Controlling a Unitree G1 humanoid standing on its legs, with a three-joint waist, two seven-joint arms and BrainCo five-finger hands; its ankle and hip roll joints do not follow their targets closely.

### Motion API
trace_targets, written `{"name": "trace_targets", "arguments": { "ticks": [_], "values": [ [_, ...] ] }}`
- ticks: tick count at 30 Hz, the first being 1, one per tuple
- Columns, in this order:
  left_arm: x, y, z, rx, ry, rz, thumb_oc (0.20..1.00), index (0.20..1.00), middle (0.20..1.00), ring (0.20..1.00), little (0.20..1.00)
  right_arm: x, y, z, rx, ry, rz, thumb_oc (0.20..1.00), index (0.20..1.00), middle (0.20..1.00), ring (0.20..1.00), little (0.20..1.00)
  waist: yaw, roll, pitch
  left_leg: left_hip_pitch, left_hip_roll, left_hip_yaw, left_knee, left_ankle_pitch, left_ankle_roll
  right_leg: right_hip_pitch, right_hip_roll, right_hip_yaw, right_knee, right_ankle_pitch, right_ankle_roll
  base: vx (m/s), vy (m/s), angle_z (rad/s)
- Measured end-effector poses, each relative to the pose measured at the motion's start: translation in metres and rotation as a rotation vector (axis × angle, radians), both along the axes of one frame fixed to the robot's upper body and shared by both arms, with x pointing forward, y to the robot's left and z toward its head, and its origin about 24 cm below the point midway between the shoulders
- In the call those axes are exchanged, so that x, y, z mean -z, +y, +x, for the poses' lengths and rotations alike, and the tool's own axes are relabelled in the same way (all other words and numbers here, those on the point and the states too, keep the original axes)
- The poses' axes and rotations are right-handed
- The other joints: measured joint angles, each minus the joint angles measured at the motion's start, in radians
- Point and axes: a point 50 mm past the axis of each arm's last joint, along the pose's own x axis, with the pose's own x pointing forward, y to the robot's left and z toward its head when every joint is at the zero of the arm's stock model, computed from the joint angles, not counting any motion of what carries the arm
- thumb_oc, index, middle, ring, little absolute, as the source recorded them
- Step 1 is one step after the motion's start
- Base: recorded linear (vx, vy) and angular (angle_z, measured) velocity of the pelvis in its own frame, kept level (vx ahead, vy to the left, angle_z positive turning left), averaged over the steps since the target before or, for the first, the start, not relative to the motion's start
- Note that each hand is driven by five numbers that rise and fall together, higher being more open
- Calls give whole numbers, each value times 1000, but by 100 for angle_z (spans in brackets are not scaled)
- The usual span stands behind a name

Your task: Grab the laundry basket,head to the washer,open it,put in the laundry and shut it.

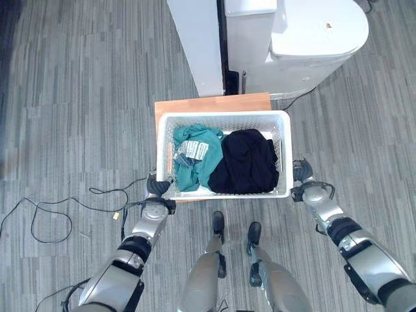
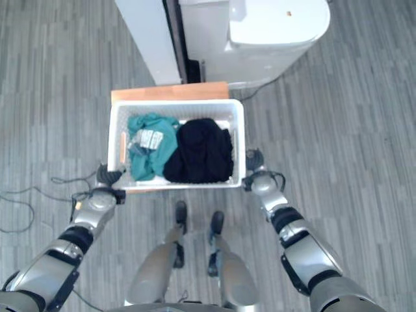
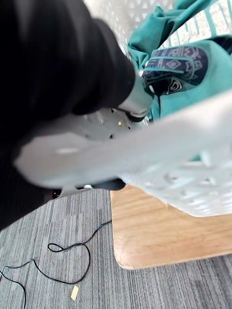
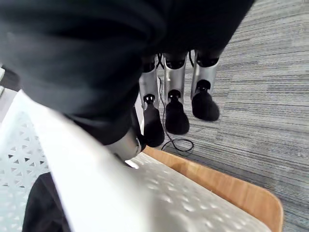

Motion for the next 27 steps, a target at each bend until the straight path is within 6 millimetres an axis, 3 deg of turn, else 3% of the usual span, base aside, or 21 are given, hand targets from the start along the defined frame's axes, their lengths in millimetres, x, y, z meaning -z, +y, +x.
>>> {"name": "trace_targets", "arguments": {
  "ticks": [1, 2, 4, 7, 15, 18, 27],
  "values": [
    [9, 1, -10, -4, 20, -12, 200, 200, 200, 200, 200, 4, 0, -6, -3, 0, 14, 200, 200, 200, 200, 200, -15, -1, 0, 16, -1, 0, 0, 0, 0, 18, 0, 3, -5, 0, 0, -3, -11, -7],
    [11, 1, -13, -5, 27, -13, 200, 200, 200, 200, 200, 6, -1, -7, 0, 4, 14, 1000, 1000, 1000, 1000, 1000, -15, 0, 0, 21, 0, 0, 0, 0, 0, 22, 1, 4, -5, 0, 0, -2, -12, -7],
    [21, 4, -26, -14, 53, -9, 200, 200, 200, 200, 200, 15, -7, -17, 3, 21, -15, 1000, 1000, 1000, 1000, 1000, -23, 0, 0, 38, 4, 3, 0, 0, 0, 38, 4, 10, -7, 1, 1, 2, -25, -7],
    [24, 6, -30, -29, 66, -9, 200, 200, 200, 200, 200, 17, -16, -19, 7, 35, -83, 1000, 1000, 1000, 1000, 1000, -33, 0, 0, 43, 6, 1, 0, 0, -1, 48, 8, 9, -17, 1, 2, 0, 0, 0],
    [23, 11, -31, -83, 52, -17, 200, 200, 200, 200, 200, -12, -44, -14, 116, -85, -132, 1000, 1000, 1000, 1000, 1000, -36, 2, -1, 34, 11, 23, 0, -1, -1, 28, 9, 31, -17, 12, 7, -22, 9, -8],
    [29, 10, -39, -100, 57, -43, 200, 200, 200, 200, 200, -12, -35, -28, 85, -141, -46, 1000, 1000, 1000, 1000, 1000, -39, 5, -2, 35, 10, 25, 0, -1, -1, 29, 8, 37, -18, 17, 0, 11, 7, -4],
    [29, 0, -38, -87, 47, -47, 200, 200, 200, 200, 200, -6, -9, -31, -27, -128, 1, 1000, 1000, 1000, 1000, 1000, -37, 5, -2, 34, 11, 24, 0, -2, -2, 29, 10, 36, -19, 18, -1, 0, 0, 0]
  ]
}}
